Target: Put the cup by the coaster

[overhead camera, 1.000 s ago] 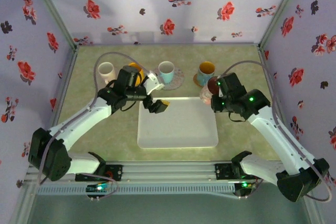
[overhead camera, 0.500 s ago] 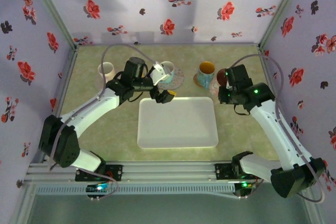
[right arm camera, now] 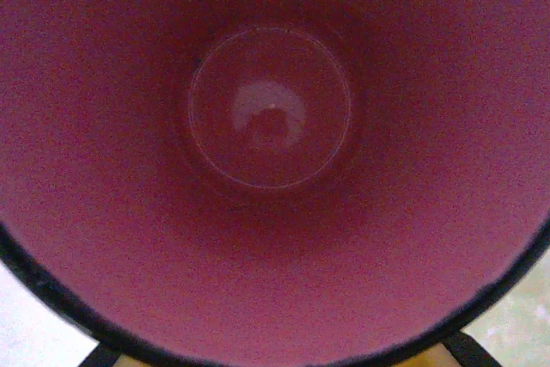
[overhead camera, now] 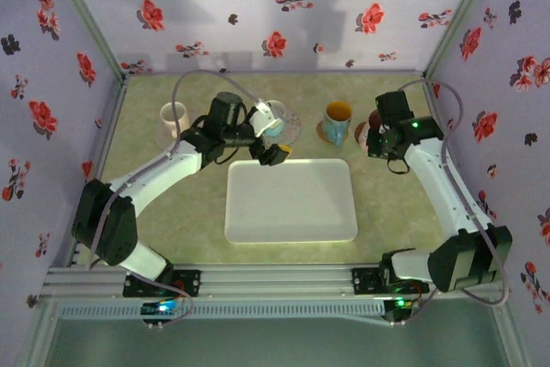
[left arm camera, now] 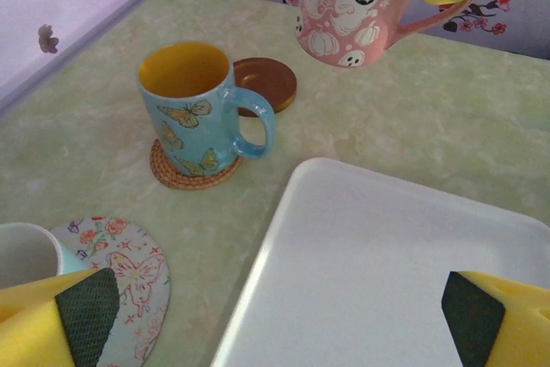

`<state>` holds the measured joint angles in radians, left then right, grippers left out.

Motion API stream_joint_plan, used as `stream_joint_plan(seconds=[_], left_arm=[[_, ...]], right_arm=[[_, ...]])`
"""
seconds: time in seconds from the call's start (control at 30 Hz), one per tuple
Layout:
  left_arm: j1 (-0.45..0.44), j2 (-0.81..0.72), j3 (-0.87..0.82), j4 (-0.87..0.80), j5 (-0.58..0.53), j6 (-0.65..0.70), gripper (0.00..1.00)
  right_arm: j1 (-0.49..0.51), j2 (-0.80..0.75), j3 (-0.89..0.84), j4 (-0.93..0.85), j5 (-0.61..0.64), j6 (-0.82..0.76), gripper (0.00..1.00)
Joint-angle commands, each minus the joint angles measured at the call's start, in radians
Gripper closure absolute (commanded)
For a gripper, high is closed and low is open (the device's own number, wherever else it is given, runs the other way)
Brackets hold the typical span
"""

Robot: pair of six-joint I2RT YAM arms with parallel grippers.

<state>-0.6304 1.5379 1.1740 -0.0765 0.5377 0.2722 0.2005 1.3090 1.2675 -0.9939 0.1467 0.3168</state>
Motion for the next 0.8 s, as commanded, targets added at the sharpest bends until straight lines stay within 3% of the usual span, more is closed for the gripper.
stream_joint_plan(seconds=[0.0, 0.77], left_arm=[[-0.002, 0.025, 0.039, 0.051, -0.011, -0.018, 0.0], [-0.103, 0.1, 0.056, 0.144, -0.074, -0.044, 0.0]], right_arm=[[-0.029, 0.016, 0.061, 0.125, 0.073, -0.019, 1.0], [-0.145, 0.226, 0.061, 0.328, 0.014, -0.011, 1.0]])
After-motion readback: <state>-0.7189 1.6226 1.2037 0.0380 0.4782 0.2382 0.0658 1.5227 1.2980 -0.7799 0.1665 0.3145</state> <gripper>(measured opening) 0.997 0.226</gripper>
